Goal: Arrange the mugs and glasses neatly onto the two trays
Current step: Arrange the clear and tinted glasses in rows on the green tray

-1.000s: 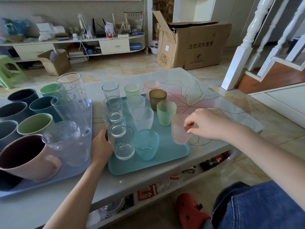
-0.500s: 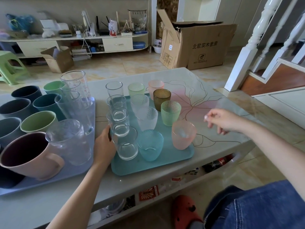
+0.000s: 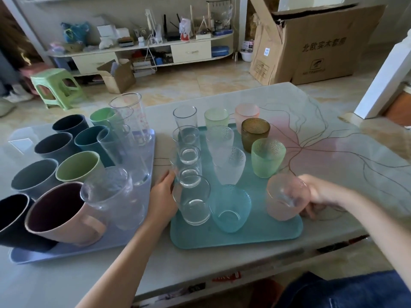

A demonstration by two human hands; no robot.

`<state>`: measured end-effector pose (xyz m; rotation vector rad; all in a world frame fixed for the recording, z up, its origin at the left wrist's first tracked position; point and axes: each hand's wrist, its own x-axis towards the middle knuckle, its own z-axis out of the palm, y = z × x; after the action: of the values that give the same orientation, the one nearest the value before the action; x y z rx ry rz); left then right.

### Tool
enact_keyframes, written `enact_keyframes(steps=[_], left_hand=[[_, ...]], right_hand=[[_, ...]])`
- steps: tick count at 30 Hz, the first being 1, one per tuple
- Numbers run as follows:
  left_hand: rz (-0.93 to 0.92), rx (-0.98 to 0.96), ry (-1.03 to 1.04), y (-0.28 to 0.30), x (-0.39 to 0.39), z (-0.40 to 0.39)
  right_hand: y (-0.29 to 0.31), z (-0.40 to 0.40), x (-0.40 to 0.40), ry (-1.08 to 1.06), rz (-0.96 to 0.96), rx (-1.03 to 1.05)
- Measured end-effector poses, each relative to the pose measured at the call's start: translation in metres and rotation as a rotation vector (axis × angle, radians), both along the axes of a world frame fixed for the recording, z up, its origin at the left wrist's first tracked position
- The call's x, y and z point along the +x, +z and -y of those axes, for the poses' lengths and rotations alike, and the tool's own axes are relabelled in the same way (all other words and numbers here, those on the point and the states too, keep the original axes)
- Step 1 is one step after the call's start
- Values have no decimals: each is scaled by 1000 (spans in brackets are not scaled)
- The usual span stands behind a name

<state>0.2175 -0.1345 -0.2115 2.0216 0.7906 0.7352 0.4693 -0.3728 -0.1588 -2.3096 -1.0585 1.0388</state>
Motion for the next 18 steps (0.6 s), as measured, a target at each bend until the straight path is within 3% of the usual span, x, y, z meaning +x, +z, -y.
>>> enact_keyframes(steps=[5, 9, 13, 18], left_hand=[[-67, 70, -15, -9, 17, -17], [-97, -53, 1, -4, 41, -21], [-187, 38, -2, 6, 70, -18], [-230, 52, -13, 4, 88, -28]], right_hand=[[-4, -3, 9, -60, 0, 51], [-7, -3, 27, -129, 20, 120], [-7, -2, 48, -170, 34, 127], [14, -2, 53, -134, -56, -120]])
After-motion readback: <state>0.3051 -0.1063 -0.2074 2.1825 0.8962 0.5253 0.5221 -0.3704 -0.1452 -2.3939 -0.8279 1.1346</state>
